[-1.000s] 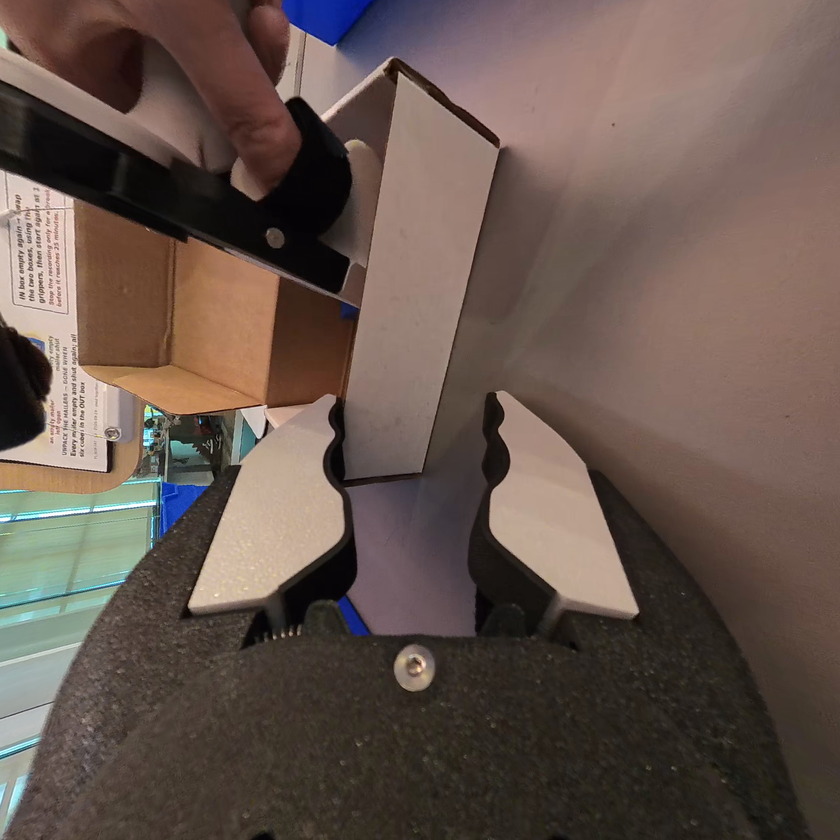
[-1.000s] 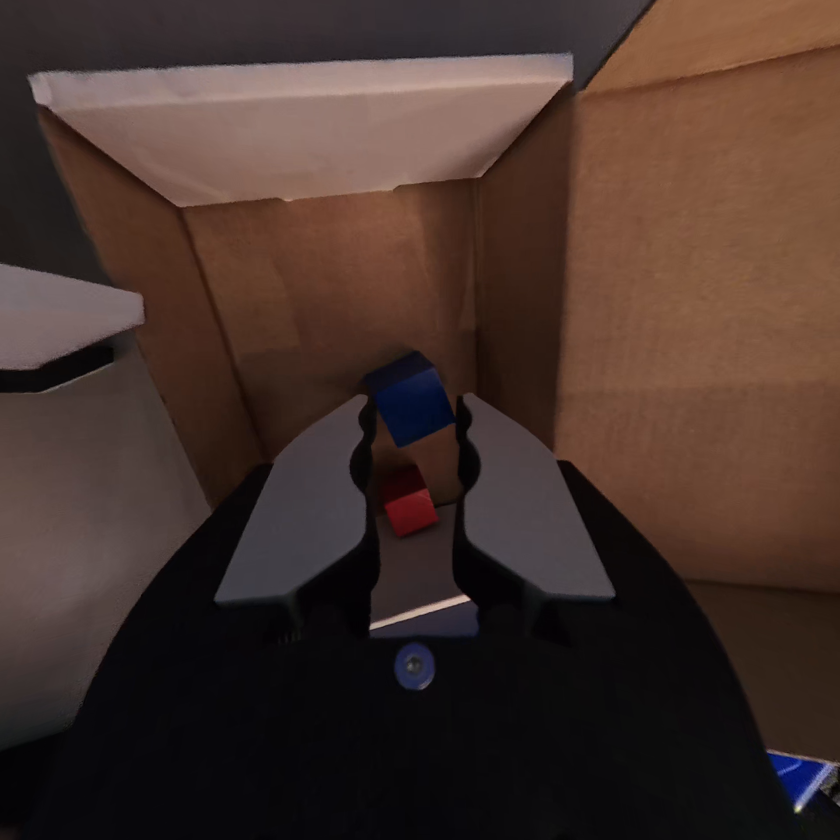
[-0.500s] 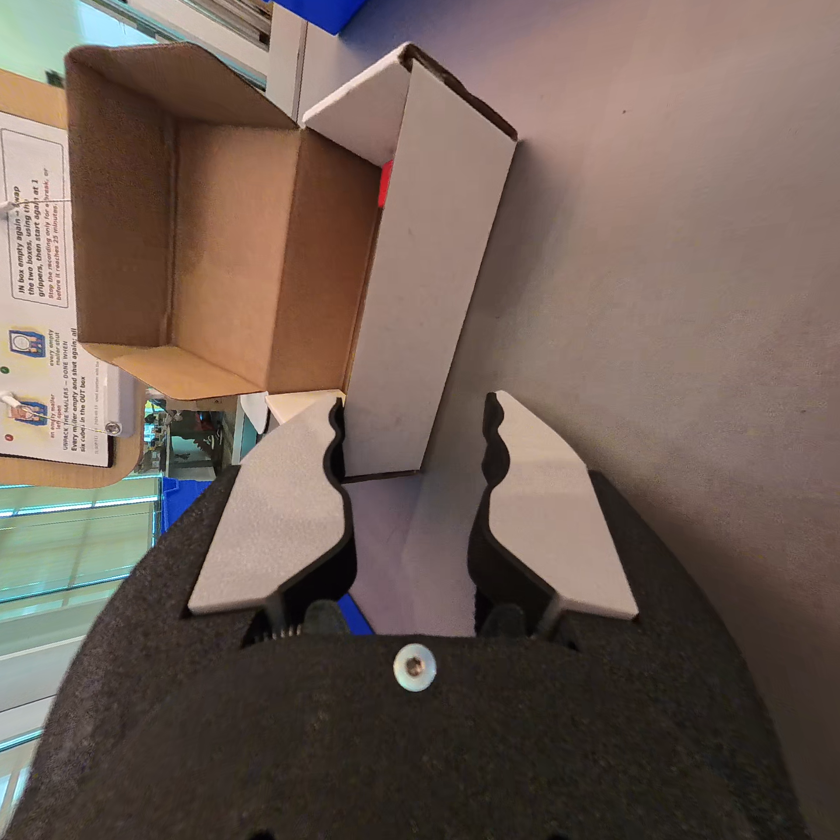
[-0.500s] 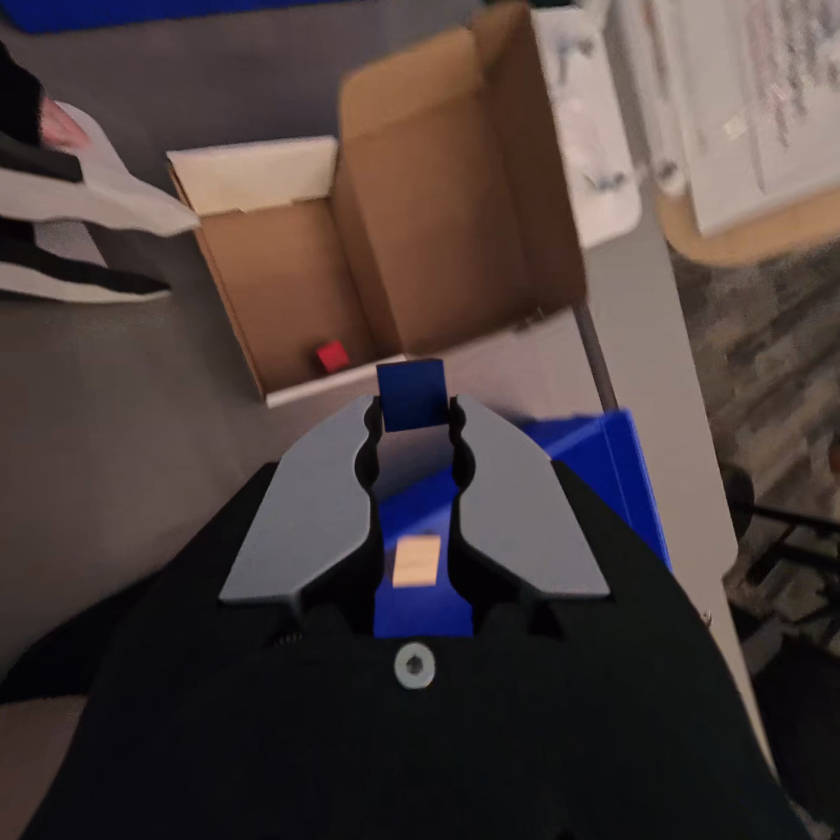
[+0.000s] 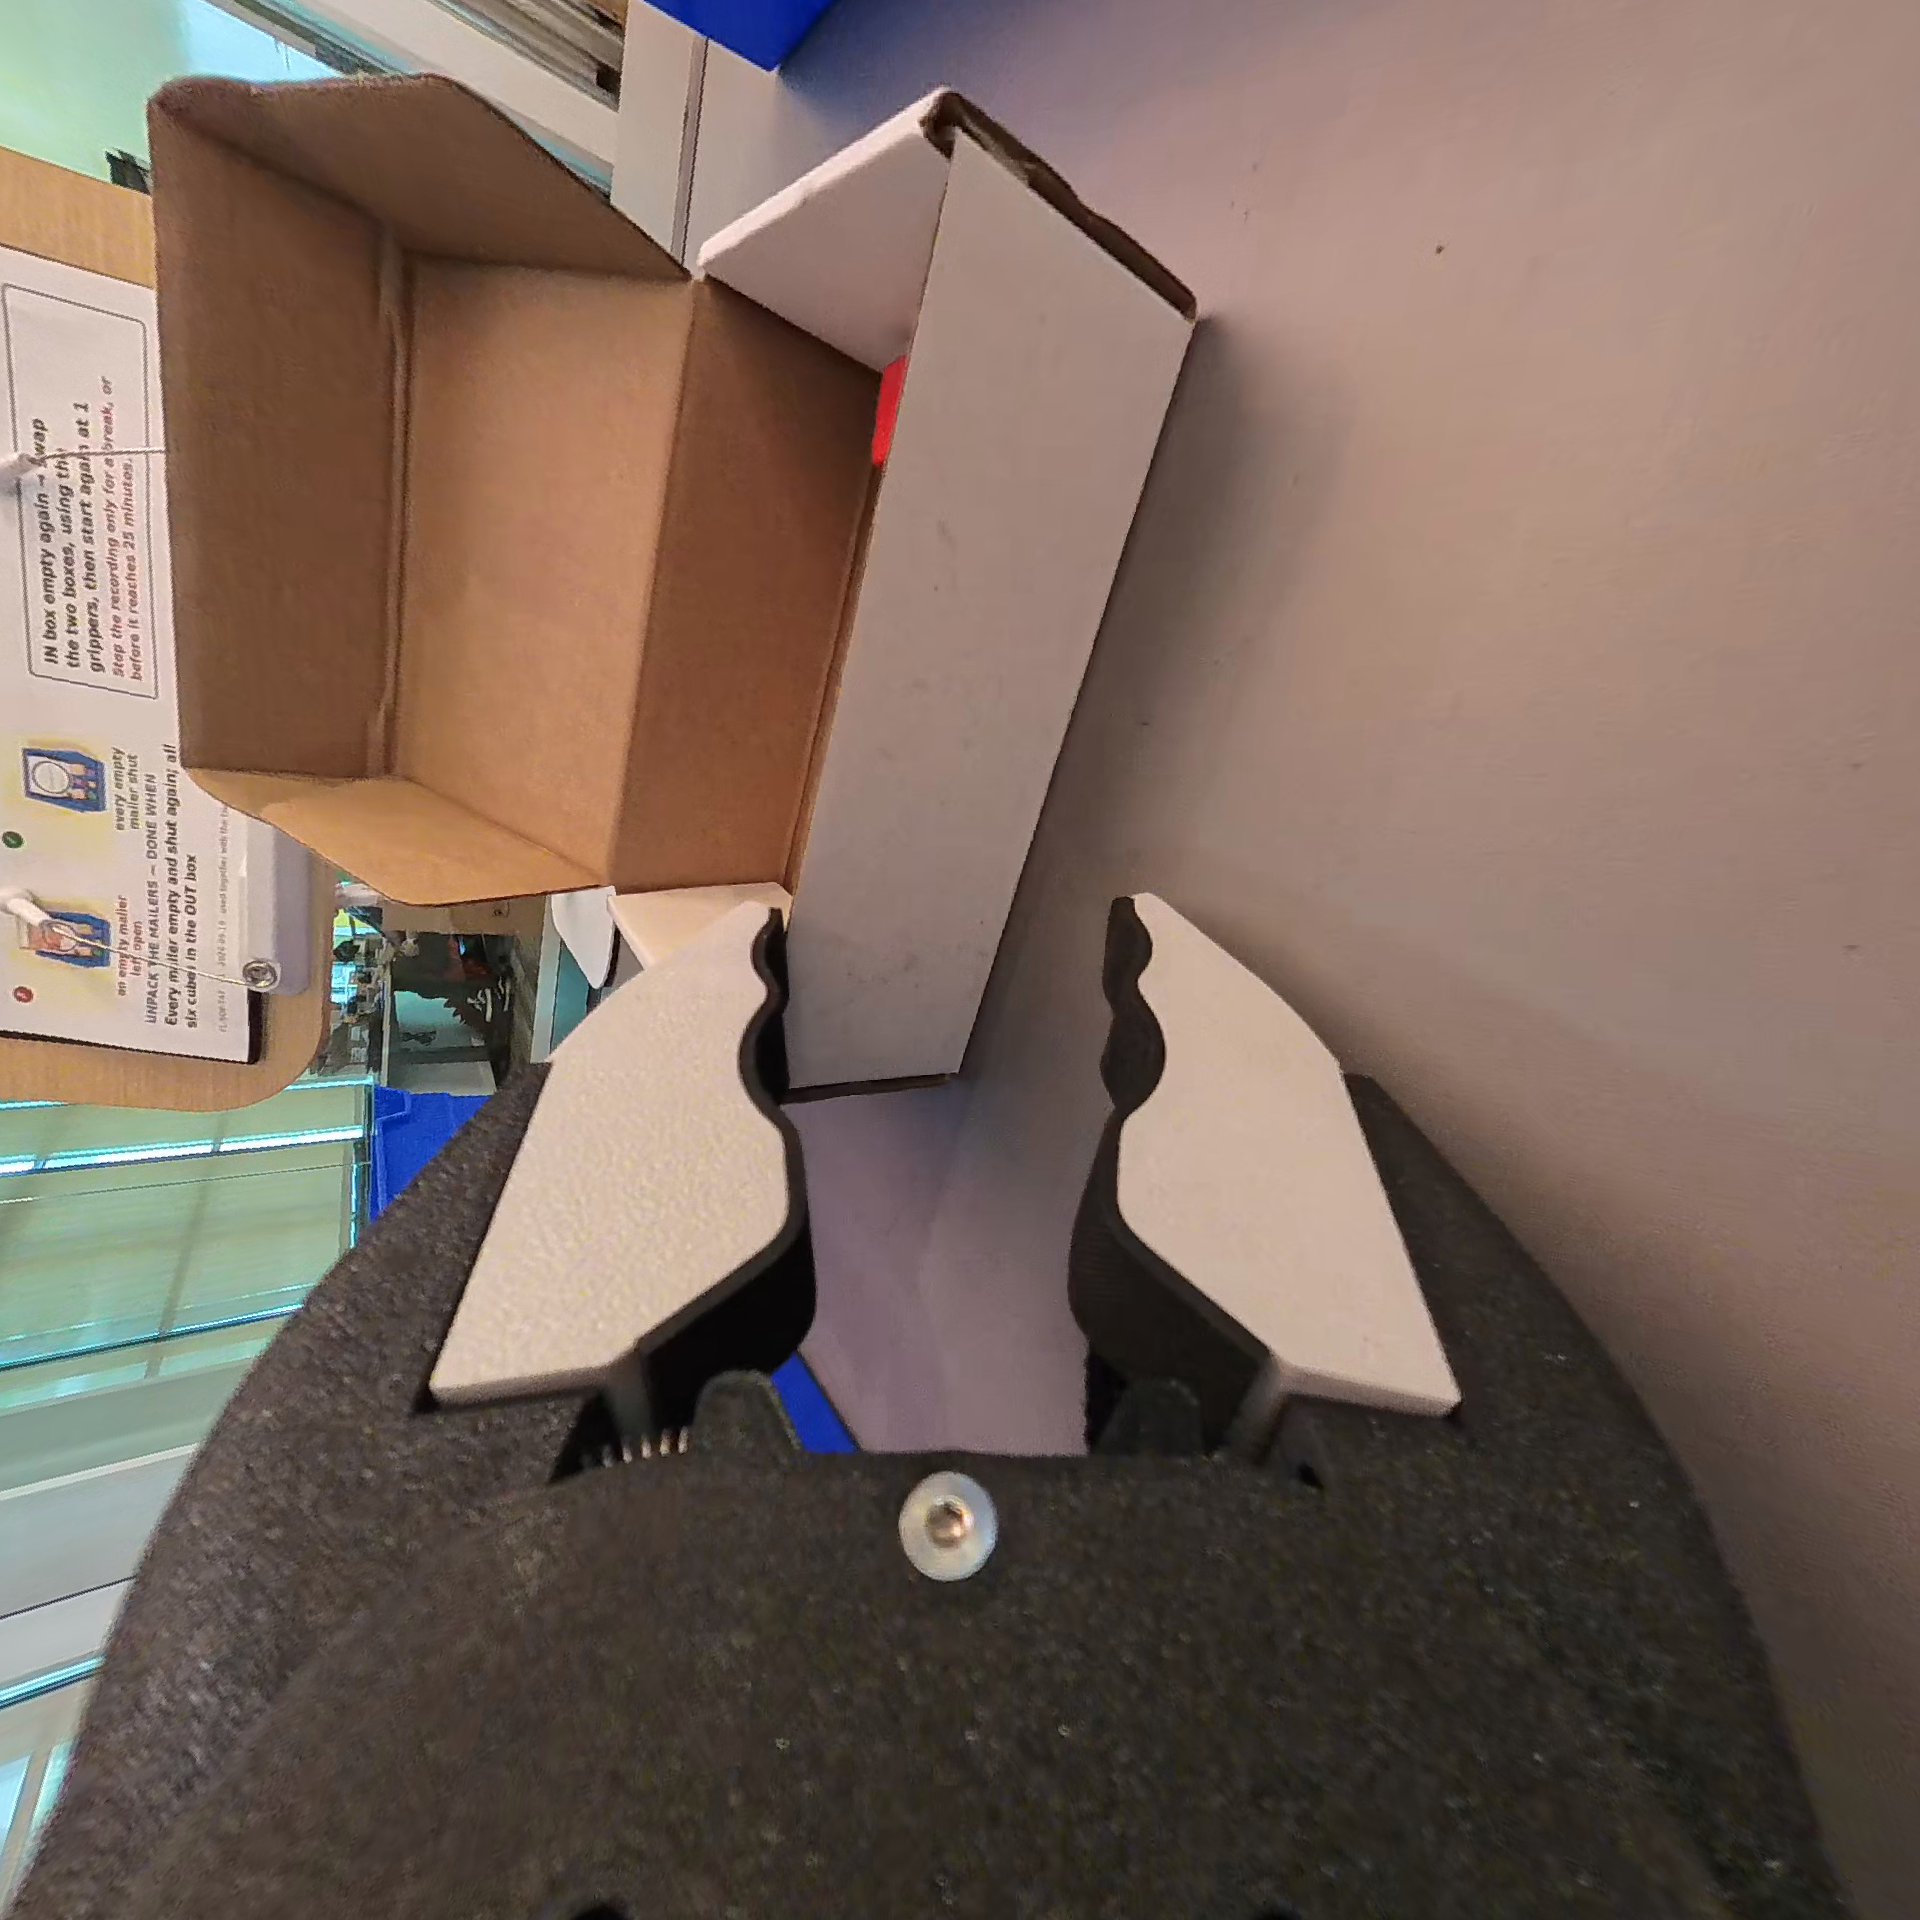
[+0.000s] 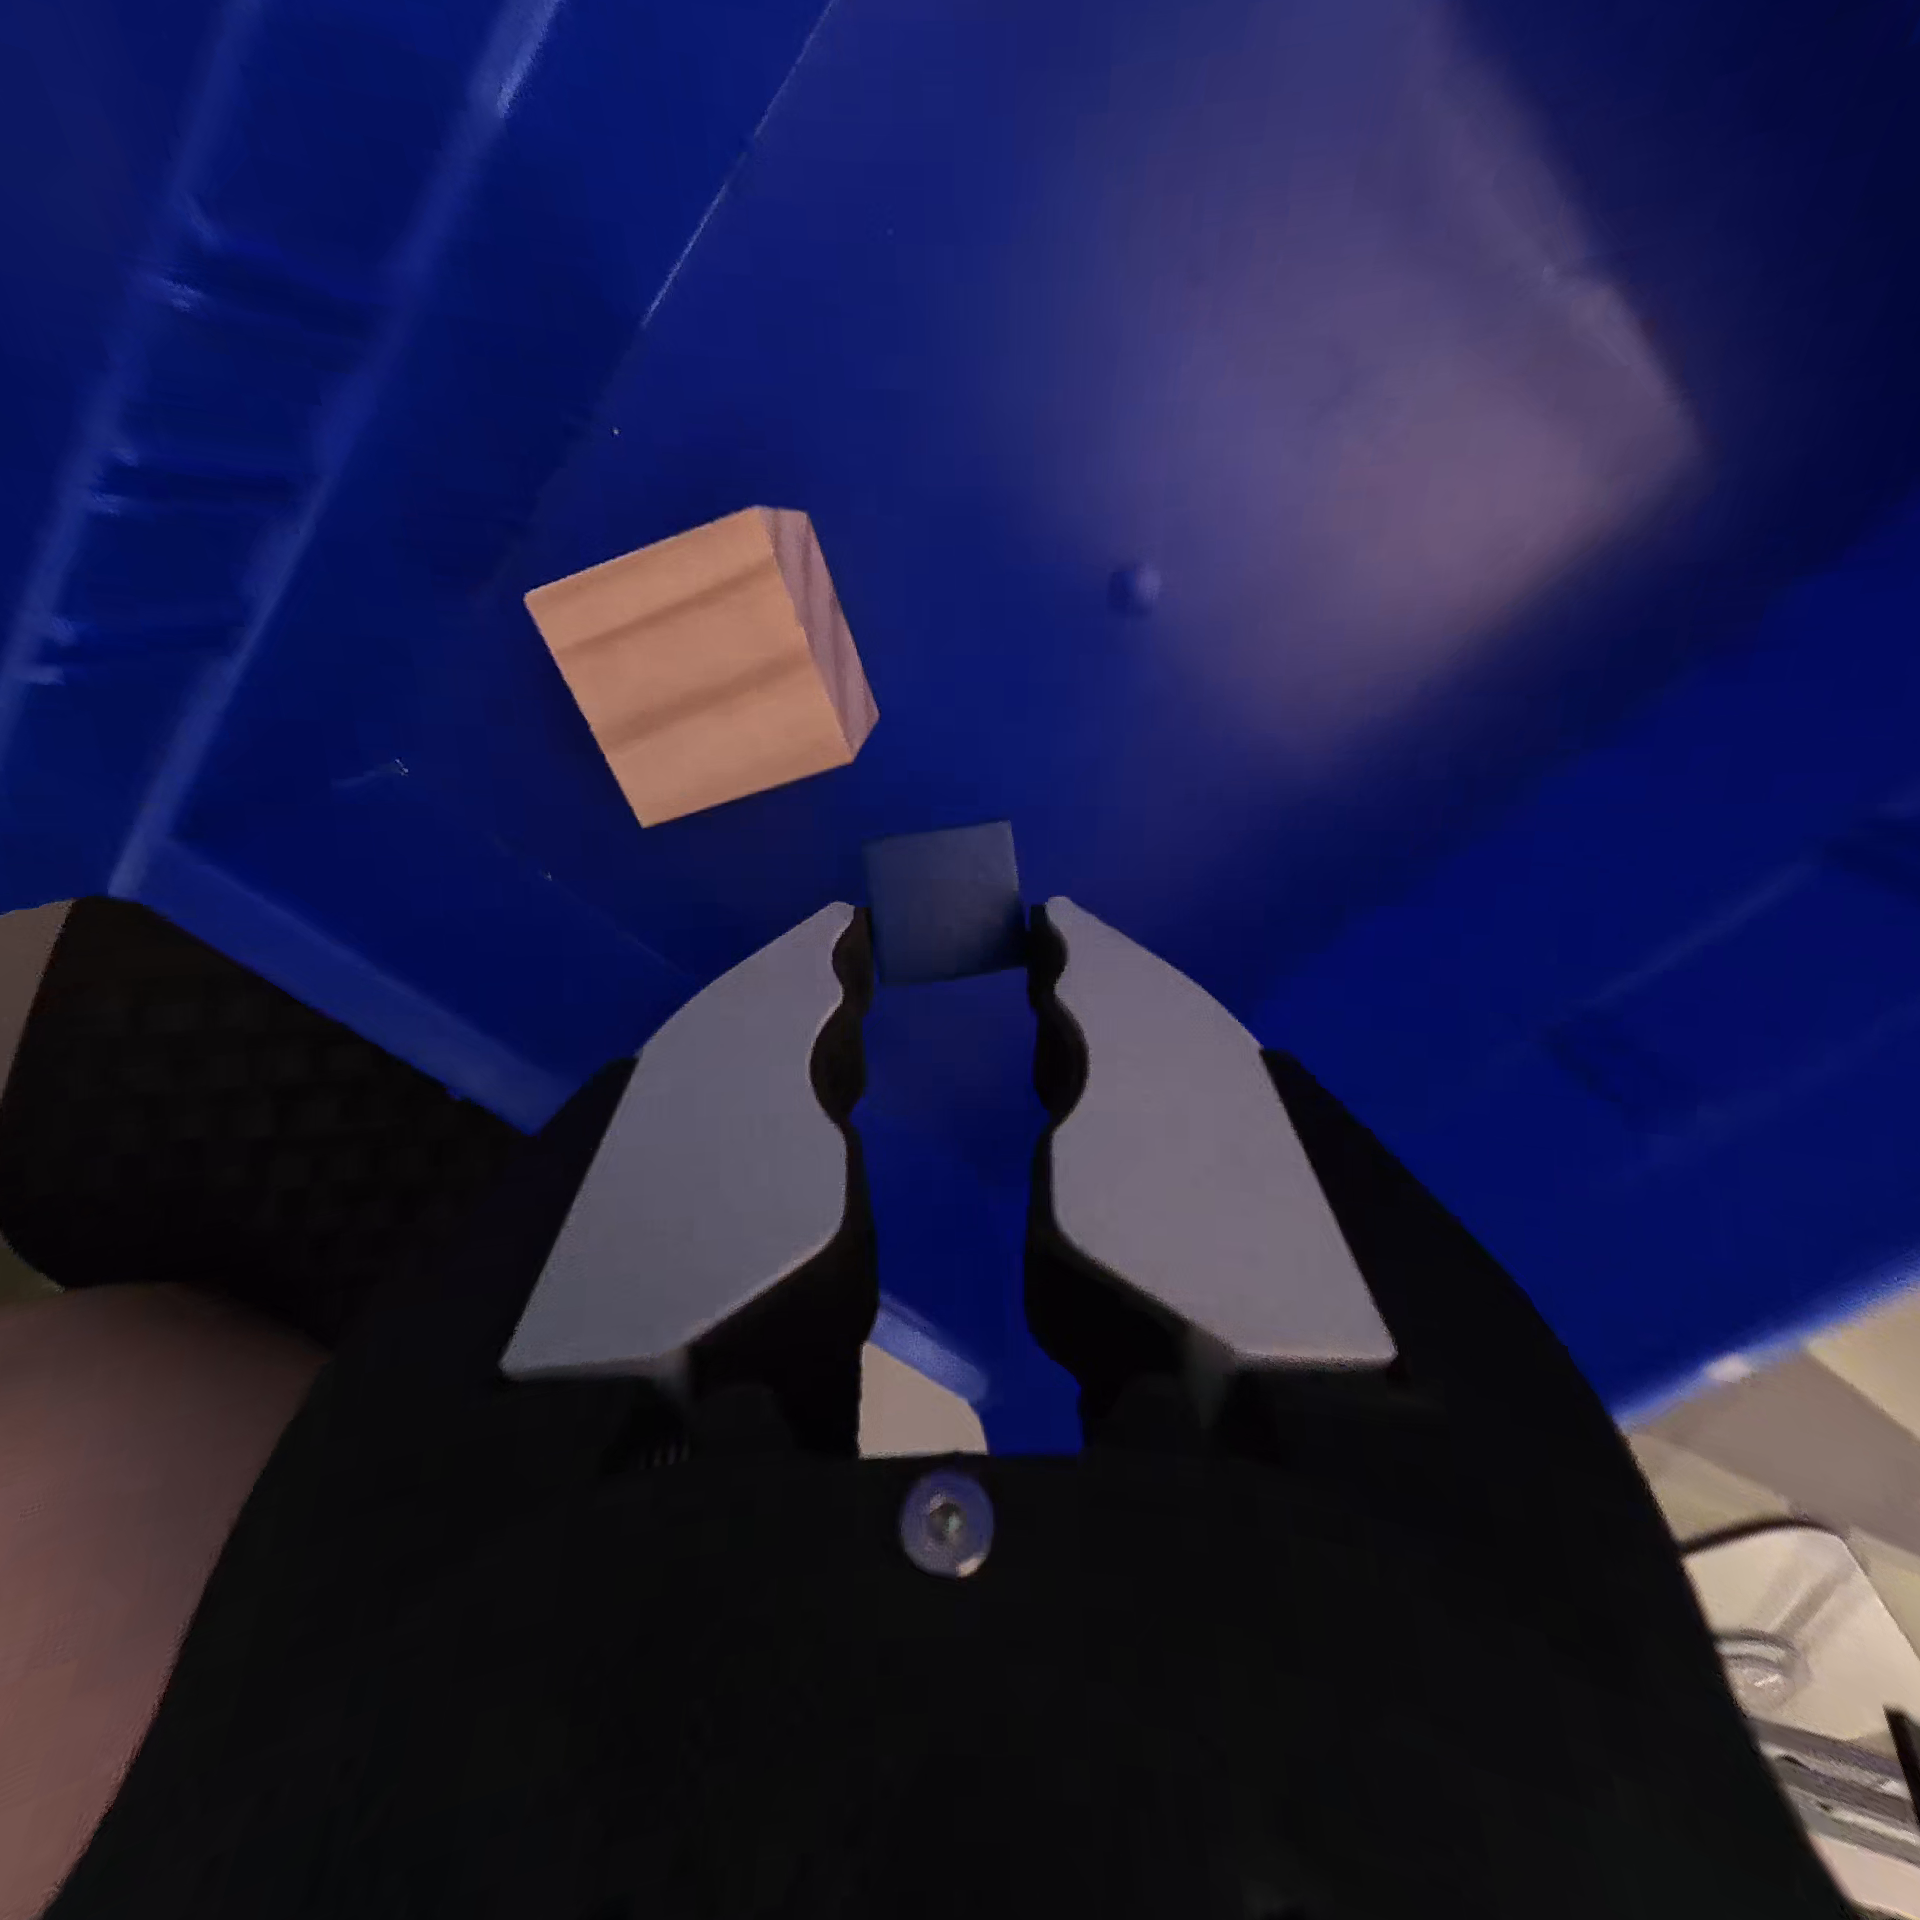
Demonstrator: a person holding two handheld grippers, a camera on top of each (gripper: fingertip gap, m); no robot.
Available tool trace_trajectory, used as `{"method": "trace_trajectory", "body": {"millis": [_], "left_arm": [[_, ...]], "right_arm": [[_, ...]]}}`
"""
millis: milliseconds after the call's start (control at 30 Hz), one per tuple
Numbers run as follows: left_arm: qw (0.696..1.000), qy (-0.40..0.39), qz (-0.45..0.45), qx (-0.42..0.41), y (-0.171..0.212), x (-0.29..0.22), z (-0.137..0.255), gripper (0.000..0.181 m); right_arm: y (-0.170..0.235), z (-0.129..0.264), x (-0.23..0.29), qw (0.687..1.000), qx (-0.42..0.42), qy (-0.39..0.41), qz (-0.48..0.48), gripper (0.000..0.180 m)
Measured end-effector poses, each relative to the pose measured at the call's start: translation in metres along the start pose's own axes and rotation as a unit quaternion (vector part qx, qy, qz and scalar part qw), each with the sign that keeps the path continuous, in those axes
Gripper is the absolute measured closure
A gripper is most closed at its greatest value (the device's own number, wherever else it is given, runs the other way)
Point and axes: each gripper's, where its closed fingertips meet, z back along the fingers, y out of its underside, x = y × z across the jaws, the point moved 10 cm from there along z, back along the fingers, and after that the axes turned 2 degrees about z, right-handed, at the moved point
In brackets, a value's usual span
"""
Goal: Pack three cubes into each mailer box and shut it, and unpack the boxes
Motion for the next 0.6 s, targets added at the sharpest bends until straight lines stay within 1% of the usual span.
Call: {"method": "trace_trajectory", "body": {"millis": [133, 400, 500, 600], "left_arm": [[1.000, 0.000, 0.000, 0.000, 0.000, 0.000, 0.000, 0.122], [1.000, 0.000, 0.000, 0.000, 0.000, 0.000, 0.000, 0.122], [1.000, 0.000, 0.000, 0.000, 0.001, 0.000, 0.000, 0.122], [1.000, 0.000, 0.000, 0.001, 0.001, 0.001, 0.000, 0.122]], "right_arm": [[-0.005, -0.017, -0.002, 1.000, 0.021, -0.011, 0.019, 0.148], [-0.001, -0.026, 0.001, 0.998, 0.034, -0.051, -0.001, 0.148], [0.002, -0.018, -0.001, 0.999, 0.022, -0.036, -0.016, 0.147], [0.006, 0.011, 0.001, 0.999, -0.008, 0.018, -0.034, 0.147]]}}
